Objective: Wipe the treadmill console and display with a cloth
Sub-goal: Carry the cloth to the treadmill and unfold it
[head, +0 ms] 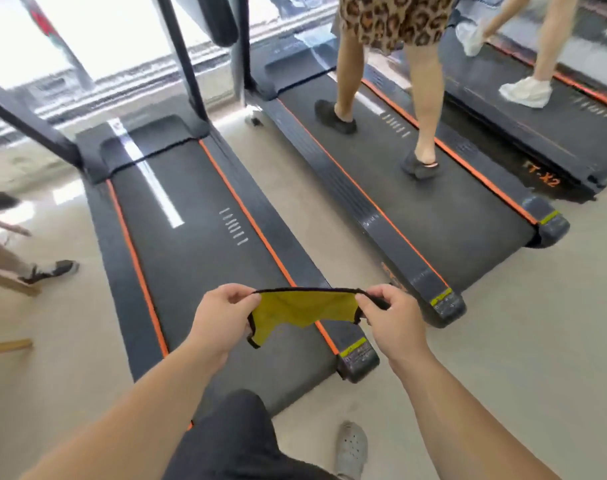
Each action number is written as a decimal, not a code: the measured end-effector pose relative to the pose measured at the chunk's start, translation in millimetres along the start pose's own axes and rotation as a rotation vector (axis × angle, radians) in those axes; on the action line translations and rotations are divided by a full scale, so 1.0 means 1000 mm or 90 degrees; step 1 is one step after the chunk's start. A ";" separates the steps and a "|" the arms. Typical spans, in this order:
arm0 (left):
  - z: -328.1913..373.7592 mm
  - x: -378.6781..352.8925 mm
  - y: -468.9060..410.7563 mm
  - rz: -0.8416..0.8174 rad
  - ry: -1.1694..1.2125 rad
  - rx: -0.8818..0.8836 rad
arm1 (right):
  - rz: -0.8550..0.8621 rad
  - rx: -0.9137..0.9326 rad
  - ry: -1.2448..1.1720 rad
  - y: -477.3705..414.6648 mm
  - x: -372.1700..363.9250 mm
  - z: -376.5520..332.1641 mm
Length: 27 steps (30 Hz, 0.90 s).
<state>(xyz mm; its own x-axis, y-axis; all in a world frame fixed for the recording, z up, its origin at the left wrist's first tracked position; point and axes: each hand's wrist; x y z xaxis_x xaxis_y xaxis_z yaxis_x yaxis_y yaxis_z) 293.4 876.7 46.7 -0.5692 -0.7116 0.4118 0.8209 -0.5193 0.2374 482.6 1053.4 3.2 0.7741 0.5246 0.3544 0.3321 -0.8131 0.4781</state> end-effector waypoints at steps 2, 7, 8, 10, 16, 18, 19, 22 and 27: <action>0.006 0.013 -0.014 0.051 0.023 -0.005 | -0.047 0.029 0.011 -0.019 -0.015 -0.029; 0.007 0.046 -0.050 0.172 0.054 -0.012 | -0.149 0.063 0.022 -0.070 -0.071 -0.080; 0.004 0.055 -0.058 0.185 0.055 -0.012 | -0.167 0.077 0.027 -0.080 -0.086 -0.091; -0.005 0.075 -0.082 0.216 0.061 -0.019 | -0.203 0.104 0.036 -0.098 -0.119 -0.117; -0.026 0.170 -0.185 0.292 0.151 -0.053 | -0.262 0.155 0.064 -0.135 -0.243 -0.225; -0.016 0.215 -0.221 0.286 0.175 -0.038 | -0.257 0.140 0.096 -0.134 -0.282 -0.271; -0.008 0.239 -0.238 0.278 0.180 -0.025 | -0.248 0.122 0.107 -0.132 -0.299 -0.296; 0.029 0.313 -0.284 0.253 0.181 0.013 | -0.223 0.082 0.122 -0.123 -0.345 -0.379; 0.111 0.413 -0.353 0.269 0.173 0.010 | -0.211 0.106 0.112 -0.109 -0.393 -0.514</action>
<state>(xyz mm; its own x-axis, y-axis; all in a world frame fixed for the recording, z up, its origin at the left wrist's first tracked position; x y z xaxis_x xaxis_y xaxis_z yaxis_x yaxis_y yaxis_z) -226.9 818.4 230.6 -0.1770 -0.9567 0.2313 0.9815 -0.1543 0.1131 -134.8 1065.5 224.6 0.5114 0.7884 0.3420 0.6420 -0.6150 0.4578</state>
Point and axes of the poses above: each hand's wrist, its own y-axis away from the middle knuckle, its own x-axis out of the back of the hand, z = x × y, and after that the axes turned 13 degrees about -x, right-handed
